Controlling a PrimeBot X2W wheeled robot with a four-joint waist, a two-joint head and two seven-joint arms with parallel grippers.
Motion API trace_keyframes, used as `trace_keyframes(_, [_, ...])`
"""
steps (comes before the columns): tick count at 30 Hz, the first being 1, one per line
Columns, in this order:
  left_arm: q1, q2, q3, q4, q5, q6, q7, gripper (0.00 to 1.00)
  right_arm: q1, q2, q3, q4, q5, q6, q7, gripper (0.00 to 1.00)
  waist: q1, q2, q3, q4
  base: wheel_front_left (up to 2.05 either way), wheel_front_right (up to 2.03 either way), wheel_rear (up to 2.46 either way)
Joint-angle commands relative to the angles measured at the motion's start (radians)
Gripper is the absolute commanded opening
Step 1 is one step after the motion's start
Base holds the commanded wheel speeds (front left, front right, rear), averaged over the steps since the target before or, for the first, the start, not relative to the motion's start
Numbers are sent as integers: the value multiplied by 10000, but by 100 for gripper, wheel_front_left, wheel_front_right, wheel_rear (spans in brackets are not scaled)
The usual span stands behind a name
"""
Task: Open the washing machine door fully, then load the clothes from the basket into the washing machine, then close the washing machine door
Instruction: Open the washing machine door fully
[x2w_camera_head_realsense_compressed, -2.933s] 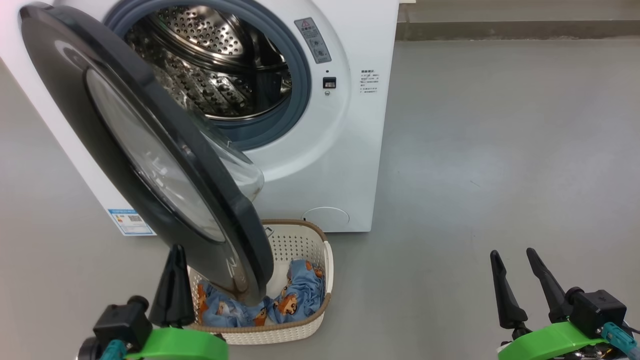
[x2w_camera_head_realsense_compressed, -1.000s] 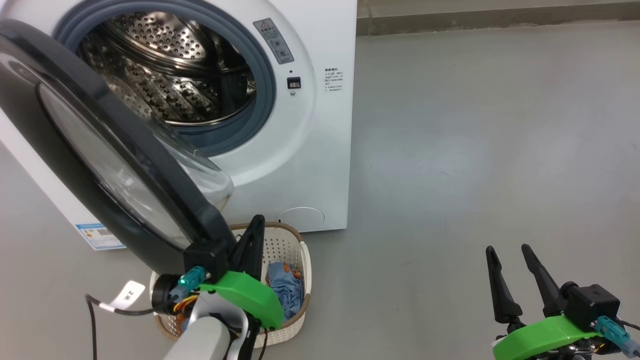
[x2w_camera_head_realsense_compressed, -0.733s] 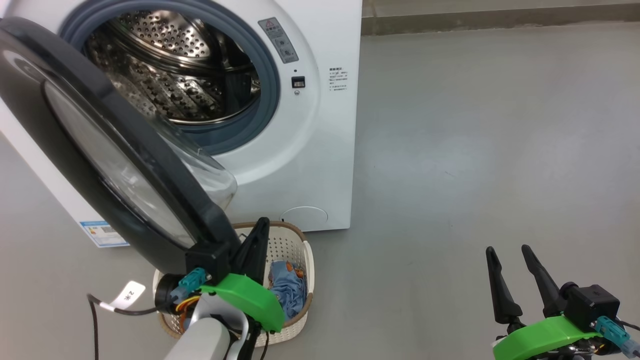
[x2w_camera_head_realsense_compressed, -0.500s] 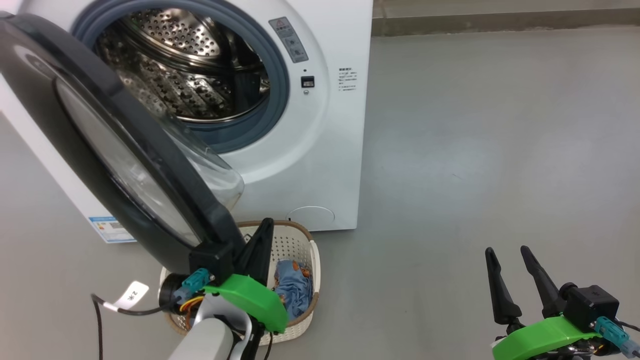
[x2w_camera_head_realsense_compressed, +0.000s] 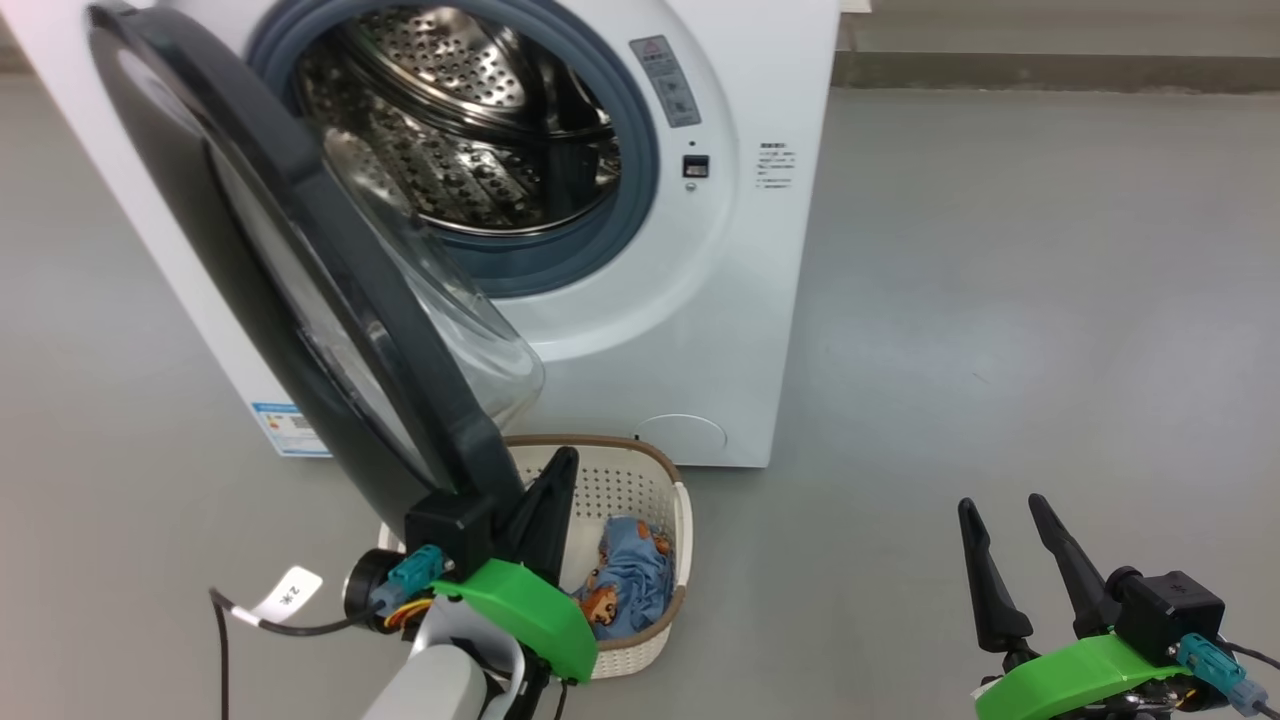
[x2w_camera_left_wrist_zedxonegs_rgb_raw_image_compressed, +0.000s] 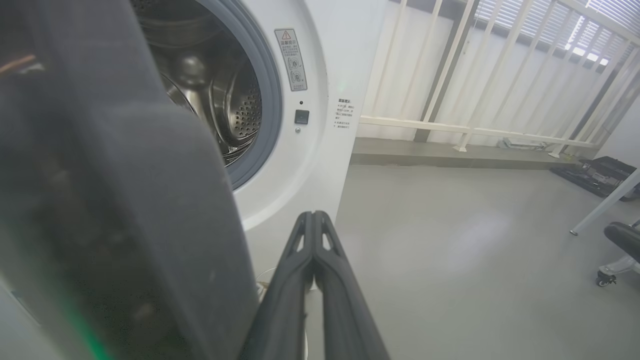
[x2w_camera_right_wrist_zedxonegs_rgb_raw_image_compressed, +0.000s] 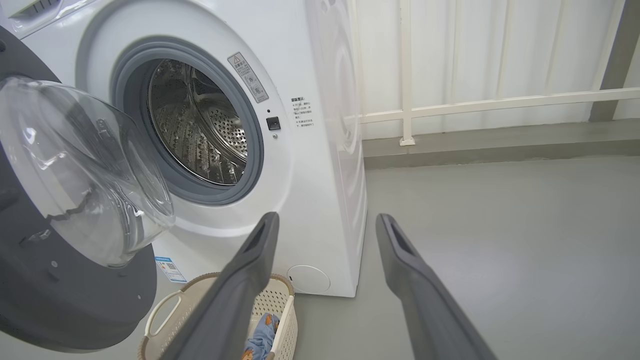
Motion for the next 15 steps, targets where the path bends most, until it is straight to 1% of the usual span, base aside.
trace_keyframes(1, [-254,387,480,-103,-5,92,-134,0,-217,-30,262,-199,-38,16,-131,100,0,0,-57,316,0,0,0])
trace_keyframes(15, [-77,445,218,-105,11,31,-67,0,-153,-30,277,-180,84,16,-131,100,0,0,-186,1293,0,0,0])
